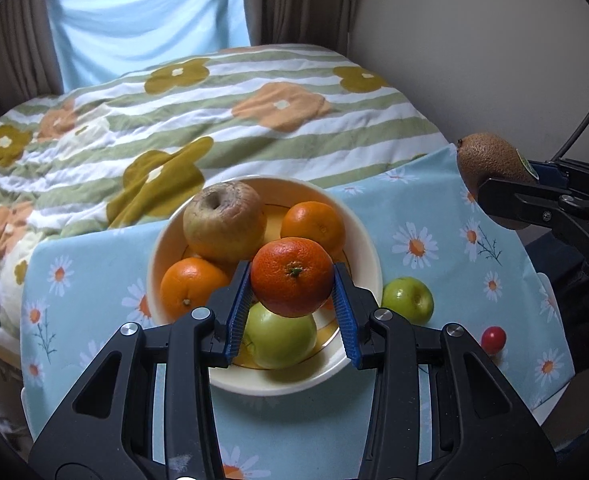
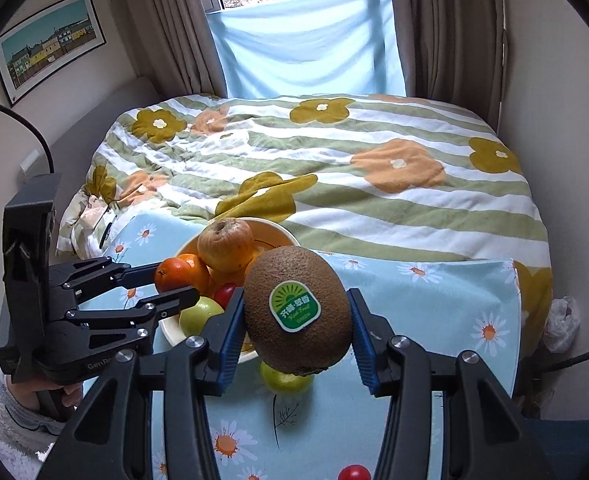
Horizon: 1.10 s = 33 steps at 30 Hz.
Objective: Organize fruits
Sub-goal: 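Lower the mandarin into the bowl and open the left tool while the right tool carries the kiwi over, then lower the kiwi into the bowl and open the right tool while the left tool withdraws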
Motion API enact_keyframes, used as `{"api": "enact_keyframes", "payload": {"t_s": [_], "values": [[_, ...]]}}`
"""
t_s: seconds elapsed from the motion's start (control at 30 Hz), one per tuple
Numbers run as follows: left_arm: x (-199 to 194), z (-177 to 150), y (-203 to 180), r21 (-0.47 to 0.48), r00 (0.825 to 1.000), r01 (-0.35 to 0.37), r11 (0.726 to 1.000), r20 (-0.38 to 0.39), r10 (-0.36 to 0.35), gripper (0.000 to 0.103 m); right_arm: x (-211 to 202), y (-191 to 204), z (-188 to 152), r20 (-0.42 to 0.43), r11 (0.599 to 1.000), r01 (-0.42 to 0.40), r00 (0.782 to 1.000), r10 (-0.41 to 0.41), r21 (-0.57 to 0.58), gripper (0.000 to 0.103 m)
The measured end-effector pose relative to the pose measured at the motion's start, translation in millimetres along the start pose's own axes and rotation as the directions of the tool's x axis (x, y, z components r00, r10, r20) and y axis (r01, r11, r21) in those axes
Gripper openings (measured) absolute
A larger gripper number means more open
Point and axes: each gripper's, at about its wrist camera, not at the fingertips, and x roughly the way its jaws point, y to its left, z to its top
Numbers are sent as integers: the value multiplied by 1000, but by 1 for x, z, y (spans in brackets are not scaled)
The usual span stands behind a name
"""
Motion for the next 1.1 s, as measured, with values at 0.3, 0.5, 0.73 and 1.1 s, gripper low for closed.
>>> {"api": "enact_keyframes", "payload": {"t_s": [0.3,0.5,0.73,1.1], "values": [[32,8,9,52,999,3,999,-51,0,44,29,0,12,-23,999,-5,1000,7,49,45],[32,10,14,30,998,33,999,-52,-31,68,38,-1,15,-32,998,6,999,-4,67,45],[7,10,17,41,1000,25,999,12,-25,103,38,2,18,-27,998,17,1000,-15,68,45],[-25,-9,50,-48,998,-48,998,25,49,103,50,19,25,-44,999,-30,999,31,23,45]]}}
